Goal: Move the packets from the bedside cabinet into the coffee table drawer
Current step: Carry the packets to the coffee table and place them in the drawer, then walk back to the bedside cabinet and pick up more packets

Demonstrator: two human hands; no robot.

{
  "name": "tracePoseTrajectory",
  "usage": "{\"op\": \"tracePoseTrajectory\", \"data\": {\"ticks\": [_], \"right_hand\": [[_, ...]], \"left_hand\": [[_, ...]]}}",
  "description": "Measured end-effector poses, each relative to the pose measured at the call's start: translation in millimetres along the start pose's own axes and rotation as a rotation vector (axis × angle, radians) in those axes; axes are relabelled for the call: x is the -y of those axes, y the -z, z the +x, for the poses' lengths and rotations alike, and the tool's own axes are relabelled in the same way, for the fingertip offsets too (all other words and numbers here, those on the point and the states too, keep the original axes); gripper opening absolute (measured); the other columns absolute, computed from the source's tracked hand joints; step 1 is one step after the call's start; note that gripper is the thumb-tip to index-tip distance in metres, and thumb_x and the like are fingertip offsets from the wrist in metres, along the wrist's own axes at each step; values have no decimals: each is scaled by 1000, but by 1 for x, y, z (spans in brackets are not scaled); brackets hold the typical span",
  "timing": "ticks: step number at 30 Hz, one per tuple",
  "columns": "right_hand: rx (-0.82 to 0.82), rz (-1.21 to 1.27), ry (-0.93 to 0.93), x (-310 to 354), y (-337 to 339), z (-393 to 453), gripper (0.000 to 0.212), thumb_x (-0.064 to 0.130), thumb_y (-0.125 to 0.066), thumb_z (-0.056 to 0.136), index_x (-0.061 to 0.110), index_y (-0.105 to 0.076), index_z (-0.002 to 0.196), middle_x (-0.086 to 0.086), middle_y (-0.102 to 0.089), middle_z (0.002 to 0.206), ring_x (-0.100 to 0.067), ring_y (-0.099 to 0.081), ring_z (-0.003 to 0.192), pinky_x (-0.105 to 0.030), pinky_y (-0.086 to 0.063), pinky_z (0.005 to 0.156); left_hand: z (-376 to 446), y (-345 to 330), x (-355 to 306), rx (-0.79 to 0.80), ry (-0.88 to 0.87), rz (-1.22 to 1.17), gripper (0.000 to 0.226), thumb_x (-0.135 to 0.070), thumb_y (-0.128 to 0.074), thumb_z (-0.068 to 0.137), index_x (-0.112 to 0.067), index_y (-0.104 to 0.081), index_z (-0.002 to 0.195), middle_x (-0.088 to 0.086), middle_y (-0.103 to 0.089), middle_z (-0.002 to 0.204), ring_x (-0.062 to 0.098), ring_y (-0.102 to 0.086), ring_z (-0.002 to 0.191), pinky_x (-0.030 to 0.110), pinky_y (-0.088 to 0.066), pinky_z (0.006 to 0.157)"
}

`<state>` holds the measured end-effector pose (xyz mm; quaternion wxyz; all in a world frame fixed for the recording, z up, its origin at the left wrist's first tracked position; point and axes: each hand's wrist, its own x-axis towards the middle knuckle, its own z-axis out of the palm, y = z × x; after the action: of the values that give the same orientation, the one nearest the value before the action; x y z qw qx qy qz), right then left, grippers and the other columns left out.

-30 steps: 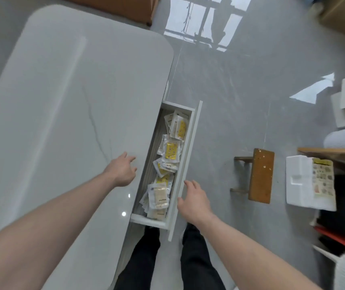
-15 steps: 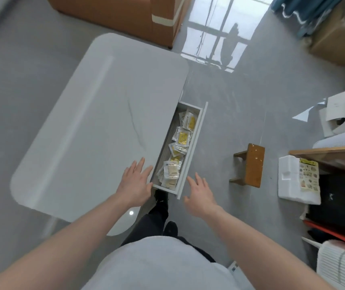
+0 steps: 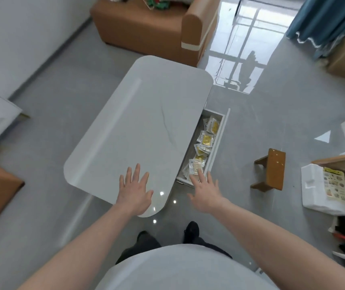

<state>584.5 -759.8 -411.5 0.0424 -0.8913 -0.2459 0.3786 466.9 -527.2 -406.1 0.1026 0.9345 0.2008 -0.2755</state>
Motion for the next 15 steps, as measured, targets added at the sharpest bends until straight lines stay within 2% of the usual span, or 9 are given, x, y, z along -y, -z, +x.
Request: {"op": "tracePoseTrajectory", "data": {"ticks": [6, 15], "right_hand": [[-20, -162, 66, 97, -21, 1, 75, 50, -38, 107, 24, -2, 167, -8, 16, 173, -43, 20, 157, -67, 2, 125], [-96, -354, 279, 326, -78, 24, 73, 48, -35, 107, 23, 1, 166, -5, 19, 173, -39, 20, 158, -62, 0, 127]], "left_hand": [[-48, -7, 93, -32, 81, -35, 70, -50, -29, 107, -26, 1, 166, 5, 29, 169, 33, 28, 155, 55, 13, 126], [-113, -15, 313, -90, 204, -55, 73, -50, -36, 105, -23, -8, 166, 8, 19, 172, 35, 19, 157, 59, 7, 126]]}}
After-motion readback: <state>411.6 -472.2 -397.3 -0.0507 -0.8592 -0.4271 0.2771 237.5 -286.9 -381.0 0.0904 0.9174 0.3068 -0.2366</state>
